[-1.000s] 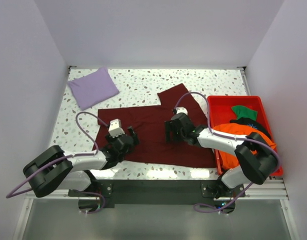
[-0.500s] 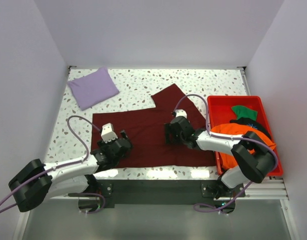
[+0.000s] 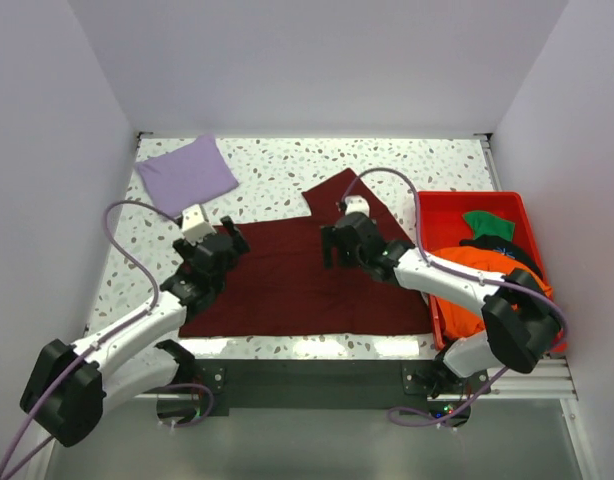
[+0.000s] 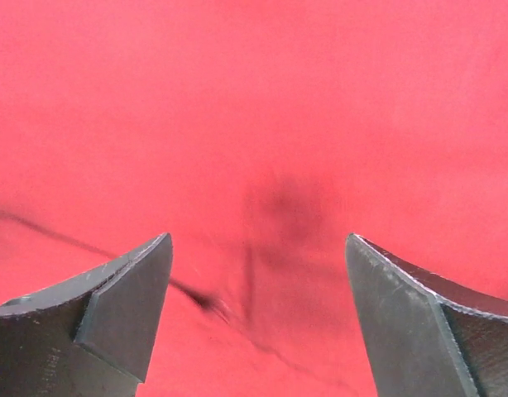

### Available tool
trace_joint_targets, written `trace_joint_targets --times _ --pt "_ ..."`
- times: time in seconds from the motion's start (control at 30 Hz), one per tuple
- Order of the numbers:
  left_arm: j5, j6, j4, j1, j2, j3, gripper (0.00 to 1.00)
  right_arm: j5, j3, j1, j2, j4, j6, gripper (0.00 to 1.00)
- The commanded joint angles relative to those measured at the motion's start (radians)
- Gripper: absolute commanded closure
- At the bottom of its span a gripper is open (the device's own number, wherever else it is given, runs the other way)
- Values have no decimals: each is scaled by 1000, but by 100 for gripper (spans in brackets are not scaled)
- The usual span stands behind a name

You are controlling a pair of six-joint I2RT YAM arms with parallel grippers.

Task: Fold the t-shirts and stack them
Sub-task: Fold the tshirt

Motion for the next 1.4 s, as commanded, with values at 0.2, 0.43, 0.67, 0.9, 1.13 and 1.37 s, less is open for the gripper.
trace_joint_targets --times 0.2,0.43,0.67,0.9,1.13,1.37 --pt "376 269 211 385 179 204 0 84 446 -122 194 36 -197 11" --pt "577 286 270 535 365 274 0 -38 709 -289 460 41 -289 19" --pt "613 291 276 573 382 262 0 -103 957 -380 704 12 -325 29" --pt "636 278 257 576 360 241 0 -103 1158 -397 906 -58 -358 34" --pt "627 278 261 575 290 209 0 -88 1189 -405 963 -59 -369 36" --pt "607 278 262 575 247 187 0 -100 1230 -418 1004 -55 -383 36"
